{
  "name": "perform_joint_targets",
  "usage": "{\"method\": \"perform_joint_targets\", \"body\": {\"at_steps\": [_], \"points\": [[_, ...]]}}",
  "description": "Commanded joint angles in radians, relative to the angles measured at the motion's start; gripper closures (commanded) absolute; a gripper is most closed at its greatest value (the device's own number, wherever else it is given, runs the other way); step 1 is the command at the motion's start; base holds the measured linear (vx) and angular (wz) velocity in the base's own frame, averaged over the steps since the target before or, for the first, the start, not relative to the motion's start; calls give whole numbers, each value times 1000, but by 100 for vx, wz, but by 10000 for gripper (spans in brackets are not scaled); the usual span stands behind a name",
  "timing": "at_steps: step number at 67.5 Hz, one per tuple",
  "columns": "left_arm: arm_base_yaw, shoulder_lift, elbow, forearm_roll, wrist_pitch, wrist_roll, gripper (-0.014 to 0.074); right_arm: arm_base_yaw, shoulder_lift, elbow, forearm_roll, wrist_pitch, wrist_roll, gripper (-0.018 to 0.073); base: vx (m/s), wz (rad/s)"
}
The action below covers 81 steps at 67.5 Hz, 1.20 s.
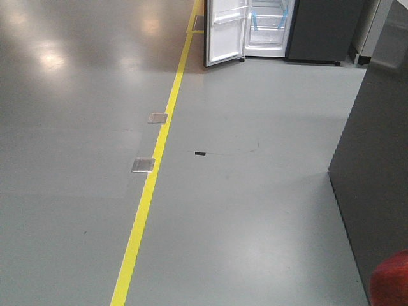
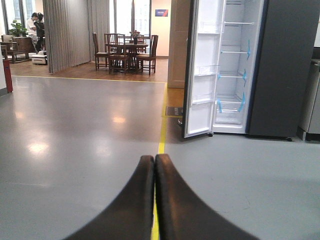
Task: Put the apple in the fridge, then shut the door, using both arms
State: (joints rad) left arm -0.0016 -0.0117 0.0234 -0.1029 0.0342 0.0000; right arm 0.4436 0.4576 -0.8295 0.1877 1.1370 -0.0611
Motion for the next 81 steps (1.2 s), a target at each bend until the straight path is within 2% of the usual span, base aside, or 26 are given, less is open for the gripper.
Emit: {"method": "perform_joint_targets", "body": {"at_steps": [1, 81], "points": [[2, -16, 24, -2, -75, -13, 602, -2, 8, -24, 11, -64, -9, 363, 22, -1], [2, -16, 24, -2, -75, -13, 602, -2, 8, -24, 11, -64, -9, 363, 23, -4]]}}
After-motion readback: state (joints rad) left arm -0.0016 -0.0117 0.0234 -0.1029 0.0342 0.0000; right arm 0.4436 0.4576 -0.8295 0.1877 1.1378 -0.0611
